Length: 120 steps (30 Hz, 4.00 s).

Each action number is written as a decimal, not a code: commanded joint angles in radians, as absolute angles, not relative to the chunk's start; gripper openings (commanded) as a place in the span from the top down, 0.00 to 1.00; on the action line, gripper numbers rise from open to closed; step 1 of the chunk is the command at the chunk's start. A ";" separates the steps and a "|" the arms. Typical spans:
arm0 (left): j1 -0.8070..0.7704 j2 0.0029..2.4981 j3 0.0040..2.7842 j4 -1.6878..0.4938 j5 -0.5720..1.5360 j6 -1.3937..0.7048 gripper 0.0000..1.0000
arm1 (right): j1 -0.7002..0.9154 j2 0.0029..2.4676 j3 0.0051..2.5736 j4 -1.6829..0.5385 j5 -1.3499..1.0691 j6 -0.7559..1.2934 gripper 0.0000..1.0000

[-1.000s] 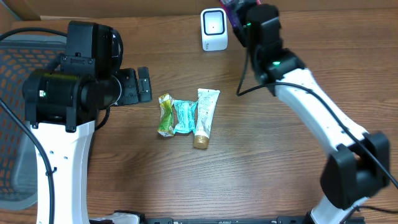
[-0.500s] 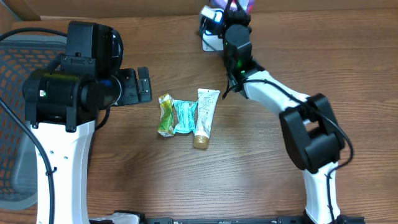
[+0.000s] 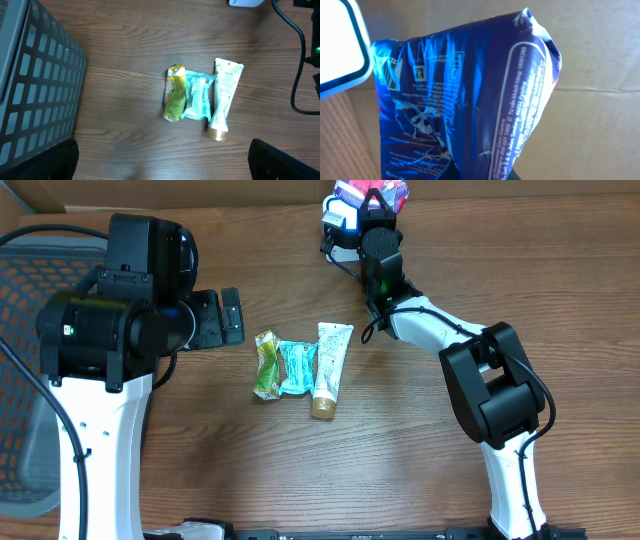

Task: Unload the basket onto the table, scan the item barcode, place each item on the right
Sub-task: 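Hold the pack's barcode side in front of the scanner, then move the pack to the table's right edge and release it, then move the right gripper over the white tube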

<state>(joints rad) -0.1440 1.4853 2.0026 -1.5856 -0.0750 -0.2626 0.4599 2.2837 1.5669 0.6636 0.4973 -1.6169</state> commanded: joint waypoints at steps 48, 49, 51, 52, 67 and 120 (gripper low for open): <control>-0.144 1.484 2.005 -1.585 -0.077 -0.277 0.00 | 0.527 1.989 1.585 0.373 0.495 -1.250 0.96; -0.144 1.484 2.005 -1.585 -0.077 -0.277 0.01 | 0.537 1.946 1.585 0.244 0.464 -1.190 0.96; -0.144 1.484 2.005 -1.585 -0.077 -0.277 0.00 | 0.544 1.874 1.585 0.046 0.367 -1.047 0.96; -0.144 1.484 2.005 -1.585 -0.077 -0.277 0.00 | 0.544 1.836 1.585 -0.043 0.302 -0.927 0.96; -0.144 1.484 2.005 -1.585 -0.077 -0.277 0.01 | 0.264 1.732 1.564 -0.834 -0.416 0.165 0.96; -0.144 1.484 2.005 -1.584 -0.077 -0.277 0.00 | -0.025 1.603 1.386 -0.889 -0.395 0.471 0.00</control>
